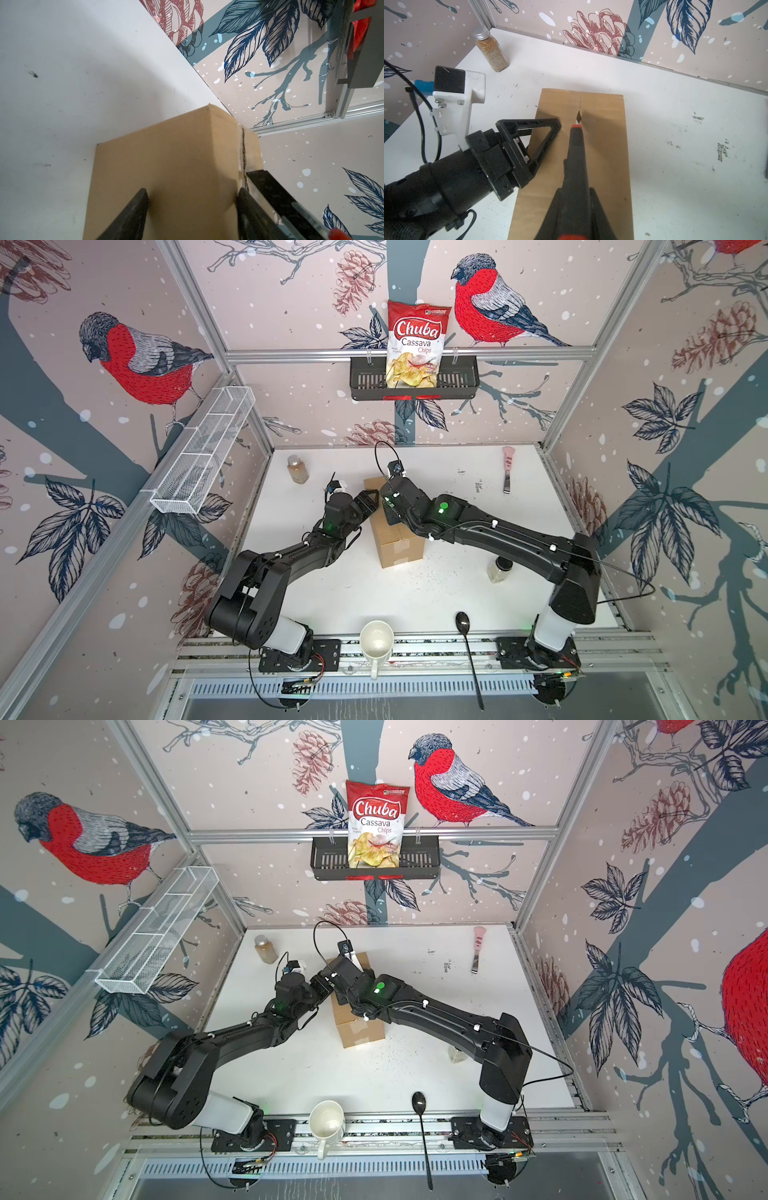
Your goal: Unpack the express box
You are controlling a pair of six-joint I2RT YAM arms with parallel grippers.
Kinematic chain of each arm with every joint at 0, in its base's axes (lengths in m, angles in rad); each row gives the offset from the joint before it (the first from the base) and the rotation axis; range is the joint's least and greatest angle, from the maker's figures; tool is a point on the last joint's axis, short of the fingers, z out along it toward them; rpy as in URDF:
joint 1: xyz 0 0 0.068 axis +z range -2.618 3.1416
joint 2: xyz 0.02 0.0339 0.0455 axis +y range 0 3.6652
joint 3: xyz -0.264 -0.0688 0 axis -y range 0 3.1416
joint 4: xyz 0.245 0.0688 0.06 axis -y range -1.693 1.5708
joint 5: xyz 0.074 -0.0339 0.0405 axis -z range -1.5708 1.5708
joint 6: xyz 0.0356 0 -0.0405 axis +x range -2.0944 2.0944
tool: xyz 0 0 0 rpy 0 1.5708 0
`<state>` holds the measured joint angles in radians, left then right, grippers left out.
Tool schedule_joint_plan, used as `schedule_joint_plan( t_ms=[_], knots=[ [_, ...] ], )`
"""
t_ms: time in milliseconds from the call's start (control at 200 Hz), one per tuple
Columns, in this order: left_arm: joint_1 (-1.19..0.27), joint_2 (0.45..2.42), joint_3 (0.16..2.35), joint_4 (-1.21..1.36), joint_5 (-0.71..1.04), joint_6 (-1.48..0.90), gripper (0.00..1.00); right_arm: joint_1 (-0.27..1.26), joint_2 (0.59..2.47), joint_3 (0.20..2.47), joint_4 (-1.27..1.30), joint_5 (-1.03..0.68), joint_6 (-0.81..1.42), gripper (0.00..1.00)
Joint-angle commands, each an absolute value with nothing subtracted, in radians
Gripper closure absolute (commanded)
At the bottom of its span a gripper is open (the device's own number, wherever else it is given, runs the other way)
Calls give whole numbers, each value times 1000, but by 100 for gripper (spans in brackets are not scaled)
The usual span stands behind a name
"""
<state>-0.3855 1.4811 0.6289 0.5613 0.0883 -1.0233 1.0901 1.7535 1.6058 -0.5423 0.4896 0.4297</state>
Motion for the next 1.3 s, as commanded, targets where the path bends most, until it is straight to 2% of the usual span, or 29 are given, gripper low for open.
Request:
schedule_joint_plan(
  t_ms=[0,315,555,1296],
  knots=[
    [-391,1477,609,371,26,-1030,33,1092,1764,1593,-689,338,474,100],
    [-408,1465,601,379,22,-1046,31,1088,1766,1594,-684,312,473,100],
    [-410,1459,633,362,43,-1008,17,1079,1767,1592,-675,281,456,100],
    [-408,1536,741,372,91,-916,12,1066,1777,1589,-682,260,430,100]
  ],
)
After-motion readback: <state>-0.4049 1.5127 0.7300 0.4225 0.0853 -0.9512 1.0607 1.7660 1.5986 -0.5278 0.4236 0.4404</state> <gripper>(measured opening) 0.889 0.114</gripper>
